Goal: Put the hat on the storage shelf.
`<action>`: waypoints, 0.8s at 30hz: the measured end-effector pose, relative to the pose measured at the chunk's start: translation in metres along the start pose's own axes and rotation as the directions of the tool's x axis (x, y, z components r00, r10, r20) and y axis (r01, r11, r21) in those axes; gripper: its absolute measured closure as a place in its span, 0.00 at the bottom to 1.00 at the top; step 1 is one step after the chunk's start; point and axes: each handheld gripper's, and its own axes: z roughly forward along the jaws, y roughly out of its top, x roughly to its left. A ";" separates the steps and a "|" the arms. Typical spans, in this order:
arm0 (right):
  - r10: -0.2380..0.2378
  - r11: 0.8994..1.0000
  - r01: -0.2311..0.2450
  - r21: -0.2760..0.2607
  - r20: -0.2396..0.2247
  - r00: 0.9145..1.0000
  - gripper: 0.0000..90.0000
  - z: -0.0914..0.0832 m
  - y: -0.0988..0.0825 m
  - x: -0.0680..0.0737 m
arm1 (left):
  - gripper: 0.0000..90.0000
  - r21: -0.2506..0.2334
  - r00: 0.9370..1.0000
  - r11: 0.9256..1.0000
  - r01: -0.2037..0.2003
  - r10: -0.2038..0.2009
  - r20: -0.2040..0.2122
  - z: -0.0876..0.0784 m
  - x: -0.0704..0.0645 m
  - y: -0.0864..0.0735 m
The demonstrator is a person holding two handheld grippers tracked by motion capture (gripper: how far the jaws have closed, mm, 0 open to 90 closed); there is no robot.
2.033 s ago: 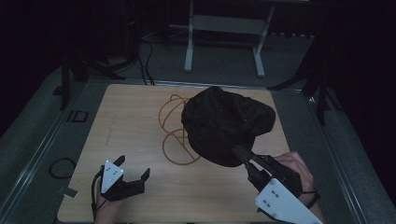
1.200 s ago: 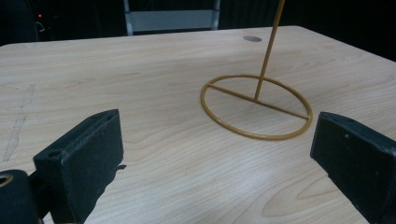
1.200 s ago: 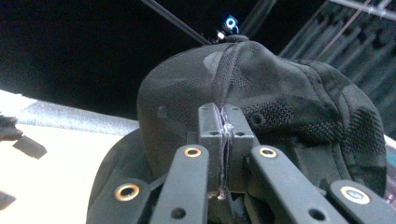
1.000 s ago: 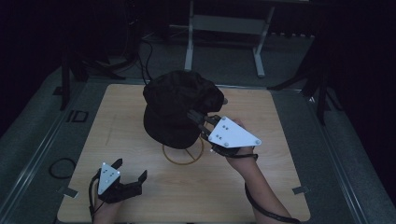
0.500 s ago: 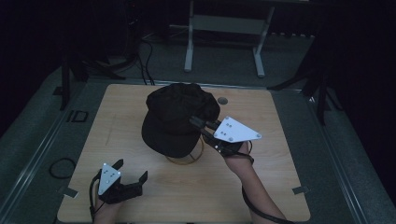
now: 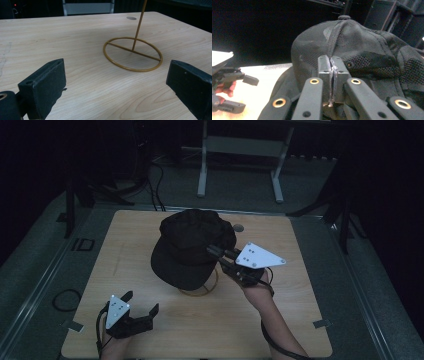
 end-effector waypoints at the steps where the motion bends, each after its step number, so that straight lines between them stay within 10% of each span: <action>1: 0.014 1.000 -0.014 0.004 0.012 1.000 0.93 0.001 0.000 -0.002 | 0.04 0.000 1.000 1.000 -0.001 0.001 0.000 0.000 0.000 0.000; 24: 0.131 0.988 -0.134 0.073 0.048 0.990 0.81 0.011 -0.021 -0.017 | 0.04 -0.001 1.000 1.000 -0.001 0.001 -0.005 0.000 0.001 0.000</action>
